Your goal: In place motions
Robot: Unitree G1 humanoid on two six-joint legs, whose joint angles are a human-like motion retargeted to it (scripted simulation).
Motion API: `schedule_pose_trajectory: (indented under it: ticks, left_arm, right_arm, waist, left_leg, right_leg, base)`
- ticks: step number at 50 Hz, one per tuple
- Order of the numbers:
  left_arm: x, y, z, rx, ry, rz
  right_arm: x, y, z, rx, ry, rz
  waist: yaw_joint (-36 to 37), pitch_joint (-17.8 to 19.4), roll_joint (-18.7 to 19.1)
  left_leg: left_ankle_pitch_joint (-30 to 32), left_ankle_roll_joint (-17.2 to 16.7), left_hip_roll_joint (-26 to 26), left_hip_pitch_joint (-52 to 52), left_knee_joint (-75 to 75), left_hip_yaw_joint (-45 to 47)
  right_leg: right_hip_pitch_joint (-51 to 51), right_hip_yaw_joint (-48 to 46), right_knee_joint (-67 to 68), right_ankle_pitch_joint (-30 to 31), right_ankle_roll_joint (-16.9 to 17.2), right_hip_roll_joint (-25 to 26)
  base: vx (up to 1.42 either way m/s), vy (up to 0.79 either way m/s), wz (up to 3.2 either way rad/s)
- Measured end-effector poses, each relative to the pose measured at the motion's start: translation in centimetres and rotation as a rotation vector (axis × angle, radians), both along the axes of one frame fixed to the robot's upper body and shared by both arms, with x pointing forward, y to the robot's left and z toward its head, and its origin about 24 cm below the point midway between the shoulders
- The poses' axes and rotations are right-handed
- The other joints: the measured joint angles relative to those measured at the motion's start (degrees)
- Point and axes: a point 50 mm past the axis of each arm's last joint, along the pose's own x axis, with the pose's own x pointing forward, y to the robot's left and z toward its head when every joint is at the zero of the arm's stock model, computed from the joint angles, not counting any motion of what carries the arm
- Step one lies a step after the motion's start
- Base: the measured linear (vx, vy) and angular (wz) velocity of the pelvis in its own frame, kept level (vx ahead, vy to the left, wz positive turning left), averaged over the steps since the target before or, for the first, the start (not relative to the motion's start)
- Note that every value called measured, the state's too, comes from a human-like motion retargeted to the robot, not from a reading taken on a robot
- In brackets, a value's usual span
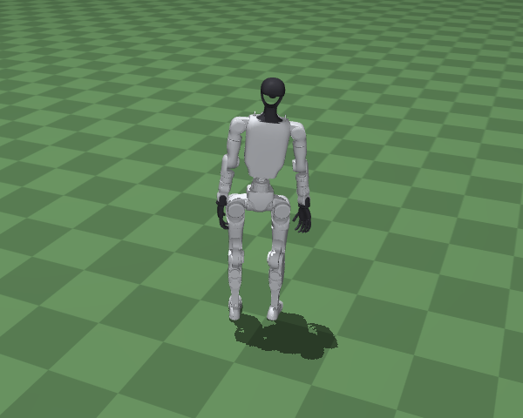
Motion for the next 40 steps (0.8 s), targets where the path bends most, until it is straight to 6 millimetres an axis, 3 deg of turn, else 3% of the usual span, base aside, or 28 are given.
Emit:
schedule_pose_trajectory:
  ticks: [7, 12, 17, 23, 28, 35, 40]
  left_arm:
    - [-0.7, -0.6, 0.0, -0.023, 0.026, 0.076]
    - [-0.9, 0.0, 0.1, -0.011, 0.029, 0.132]
    - [-1.3, 1.1, 0.3, 0.019, 0.057, 0.161]
    - [-2.0, 2.1, 0.5, 0.064, 0.072, 0.144]
    - [-3.7, 0.9, 0.6, 0.045, 0.106, 0.201]
    - [-6.4, -2.1, 1.0, -0.051, 0.168, 0.294]
    - [-6.3, -2.5, 0.9, -0.085, 0.164, 0.202]
  right_arm:
    - [1.0, -0.5, 0.1, -0.010, -0.050, -0.040]
    - [2.7, 0.9, -0.2, 0.064, -0.102, -0.075]
    - [4.4, 2.6, -0.3, 0.132, -0.141, -0.015]
    - [3.5, 3.0, -0.4, 0.154, -0.091, 0.074]
    - [3.7, 2.6, -0.4, 0.139, -0.062, 0.132]
    - [8.9, 3.2, 0.4, 0.093, -0.175, 0.462]
    - [12.3, 4.6, 1.1, 0.096, -0.225, 0.650]
  waist:
    - [-1.4, 0.1, 0.2]
    - [3.2, 0.2, 0.7]
    - [0.7, 1.0, 0.7]
    - [1.2, -0.1, -1.2]
    - [3.0, -2.1, -2.3]
    - [-6.2, -0.8, -0.3]
    - [-11.4, 2.6, 1.0]
  left_leg:
    - [1.6, -0.3, -0.2, 1.1, -4.1, 2.4]
    - [1.8, 0.0, 1.8, -0.1, -5.4, 10.4]
    - [1.9, 0.6, 2.4, -0.9, -5.1, 12.6]
    - [0.7, 1.1, 1.5, 0.8, -5.0, 15.2]
    - [-1.4, 1.2, 1.8, 2.2, -5.0, 21.1]
    - [-5.3, 0.7, 4.8, 6.6, -4.8, 33.7]
    - [-9.0, 0.2, 6.2, 11.0, -3.8, 43.7]
  right_leg:
    - [-1.7, 3.1, 1.6, 1.6, 1.2, -2.0]
    - [-6.5, 9.2, 5.3, 2.4, 1.1, -1.5]
    - [-5.6, 3.6, 7.7, 1.3, 0.6, -2.1]
    - [-3.4, 0.9, 4.6, 0.8, -0.9, -2.0]
    - [-5.6, 6.8, 3.6, 2.6, -1.1, -0.4]
    - [-7.9, 18.3, 3.9, 5.2, -1.5, 5.4]
    - [-8.0, 26.8, 3.7, 8.1, -1.0, 10.4]
  base:
    - [0.17, 0.26, -0.37]
    - [0.03, 0.17, -1.39]
    - [-0.08, 0.00, -0.43]
    - [-0.04, -0.13, -0.38]
    - [-0.13, -0.14, -1.06]
    - [-0.19, -0.11, -1.65]
    - [-0.23, -0.05, -2.30]
